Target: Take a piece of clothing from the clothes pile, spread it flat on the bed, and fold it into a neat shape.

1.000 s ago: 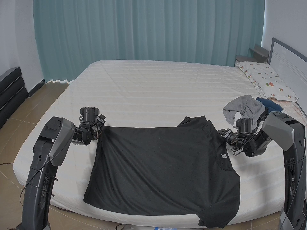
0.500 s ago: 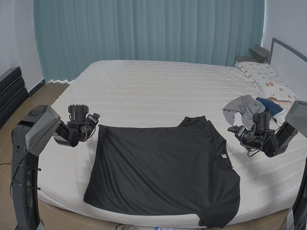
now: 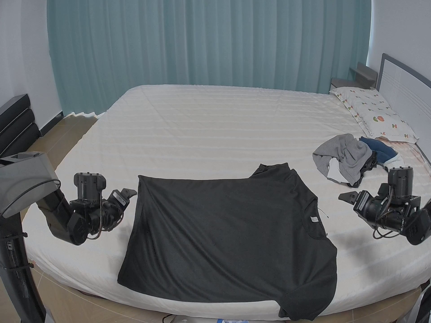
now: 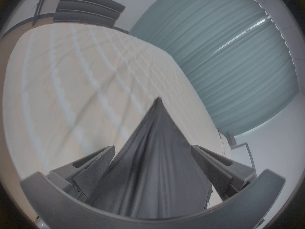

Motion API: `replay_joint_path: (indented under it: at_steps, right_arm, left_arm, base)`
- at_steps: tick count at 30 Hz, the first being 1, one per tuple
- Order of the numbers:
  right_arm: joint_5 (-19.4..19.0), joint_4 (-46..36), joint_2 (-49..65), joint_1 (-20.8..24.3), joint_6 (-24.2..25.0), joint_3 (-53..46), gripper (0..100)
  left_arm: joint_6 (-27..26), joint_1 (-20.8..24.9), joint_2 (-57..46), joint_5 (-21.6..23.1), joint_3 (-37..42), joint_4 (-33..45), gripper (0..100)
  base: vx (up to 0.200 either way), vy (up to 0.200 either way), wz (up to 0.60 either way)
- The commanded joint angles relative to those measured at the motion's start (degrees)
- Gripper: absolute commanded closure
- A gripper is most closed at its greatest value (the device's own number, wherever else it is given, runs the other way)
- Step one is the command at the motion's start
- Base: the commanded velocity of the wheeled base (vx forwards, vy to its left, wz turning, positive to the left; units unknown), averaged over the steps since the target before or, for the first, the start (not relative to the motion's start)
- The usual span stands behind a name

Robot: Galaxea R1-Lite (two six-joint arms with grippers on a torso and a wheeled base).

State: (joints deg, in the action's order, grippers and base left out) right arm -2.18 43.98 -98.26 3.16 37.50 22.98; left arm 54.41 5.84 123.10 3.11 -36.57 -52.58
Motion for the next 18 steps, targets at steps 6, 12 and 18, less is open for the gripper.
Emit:
replay_joint_path:
  at_steps: [6,12,18]
  right_arm:
    - [2.8,-0.2,11.5,0.4,-2.0,-9.9,0]
    - [2.9,-0.3,11.6,0.5,-2.2,-9.6,0]
    - [2.9,-0.3,10.7,0.4,-2.3,-9.1,0]
  left_arm:
    - [-0.3,3.5,-3.8,2.1,10.6,-4.0,0]
    - [-0.4,3.4,-2.7,2.2,11.0,-4.0,0]
    - [-0.6,3.4,-1.5,2.3,11.1,-4.1,0]
  base:
    - [-0.200,0.000,0.00]
    - [-0.100,0.000,0.00]
    - [0.000,0.000,0.00]
